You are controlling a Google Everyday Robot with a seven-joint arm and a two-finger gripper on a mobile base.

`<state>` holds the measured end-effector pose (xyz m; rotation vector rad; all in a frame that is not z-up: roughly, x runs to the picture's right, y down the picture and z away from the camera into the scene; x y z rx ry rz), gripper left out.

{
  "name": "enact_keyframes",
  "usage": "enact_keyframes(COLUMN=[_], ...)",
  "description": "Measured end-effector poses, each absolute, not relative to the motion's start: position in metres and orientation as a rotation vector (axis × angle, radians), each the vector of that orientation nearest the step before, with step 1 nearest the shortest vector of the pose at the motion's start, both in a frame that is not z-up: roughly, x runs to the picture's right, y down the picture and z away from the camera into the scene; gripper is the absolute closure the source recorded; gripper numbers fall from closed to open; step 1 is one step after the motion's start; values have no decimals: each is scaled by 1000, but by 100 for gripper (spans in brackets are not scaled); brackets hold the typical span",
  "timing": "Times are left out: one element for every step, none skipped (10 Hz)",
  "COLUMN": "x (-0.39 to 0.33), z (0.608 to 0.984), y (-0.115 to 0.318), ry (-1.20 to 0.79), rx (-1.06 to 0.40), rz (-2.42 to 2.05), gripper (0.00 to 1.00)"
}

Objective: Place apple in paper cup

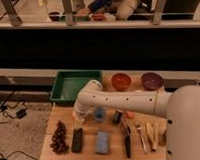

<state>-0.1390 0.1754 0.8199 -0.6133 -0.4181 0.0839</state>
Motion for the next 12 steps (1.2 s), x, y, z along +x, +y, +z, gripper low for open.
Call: enact_keyframes(x=[-138,-136,-136,-136,-136,-136,-135,-135,-135,-135,-135,-135], z=[821,828,830,834,836,838,837,837,837,837,837,837], y=[176,177,177,177,177,176,176,176,176,176,176,176], ry=[-418,-417,-417,-416,-415,-416,-414,-413,-412,-412,-411,-411], rx=[-612,-607,-607,-609,-608,-605,-605,-606,-606,-606,-607,-606], rz=[84,84,85,86,86,87,85,83,83,82,82,81], gripper=[27,52,62,71,73,74,74,74,74,74,74,74])
